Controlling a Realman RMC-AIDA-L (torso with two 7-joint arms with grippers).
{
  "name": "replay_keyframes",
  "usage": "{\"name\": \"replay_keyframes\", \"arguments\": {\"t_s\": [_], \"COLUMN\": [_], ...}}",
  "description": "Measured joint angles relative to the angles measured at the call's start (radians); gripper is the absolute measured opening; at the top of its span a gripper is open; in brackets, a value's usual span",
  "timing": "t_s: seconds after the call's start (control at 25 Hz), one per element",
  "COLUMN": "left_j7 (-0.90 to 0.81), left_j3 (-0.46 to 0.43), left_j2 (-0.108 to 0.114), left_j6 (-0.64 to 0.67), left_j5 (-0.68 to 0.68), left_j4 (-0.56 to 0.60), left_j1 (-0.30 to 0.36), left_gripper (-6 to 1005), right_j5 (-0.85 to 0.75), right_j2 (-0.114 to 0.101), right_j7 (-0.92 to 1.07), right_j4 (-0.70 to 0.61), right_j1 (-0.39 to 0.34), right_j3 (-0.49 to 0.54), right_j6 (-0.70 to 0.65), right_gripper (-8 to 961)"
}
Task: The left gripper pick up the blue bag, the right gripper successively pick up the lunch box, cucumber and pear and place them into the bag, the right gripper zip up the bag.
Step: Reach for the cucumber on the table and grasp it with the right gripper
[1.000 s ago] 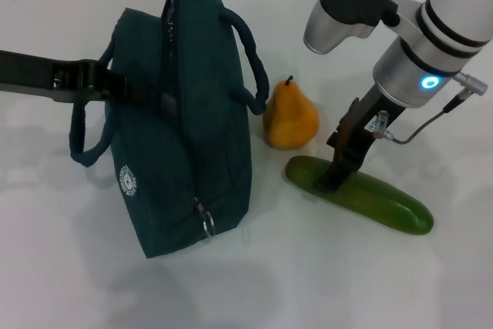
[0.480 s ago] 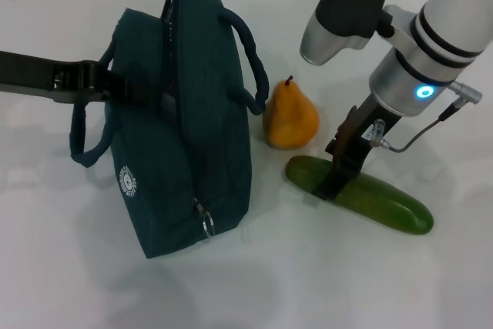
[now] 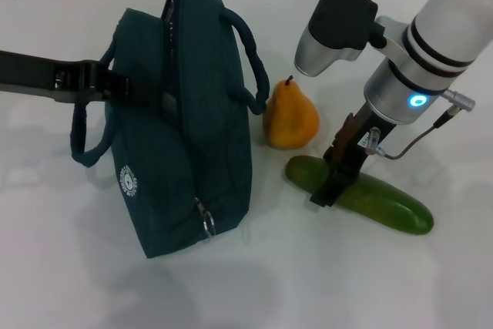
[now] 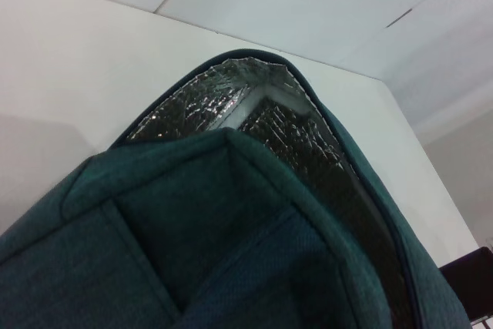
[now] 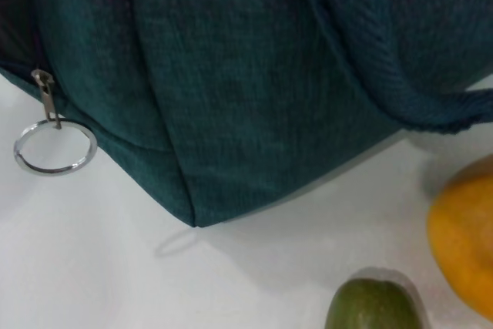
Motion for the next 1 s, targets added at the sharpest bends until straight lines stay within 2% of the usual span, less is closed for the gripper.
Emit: {"name": "replay_keyframes", "arguments": {"t_s": [1.0], "left_j7": [0.017], "left_j3": [-0.001], "left_j2": [-0.002], "left_j6": [-0.006], "left_j5": [0.000], "left_j4": [-0.025], "left_j1": [-0.009], "left_gripper": [36], "right_j5": [0.004], "right_j2": [0.000], "right_j7": [0.001], "right_j4": [0.024], "right_j1": [0.006], "right_j3": [-0.072], "right_j6": [0.045], "right_gripper": [766]}}
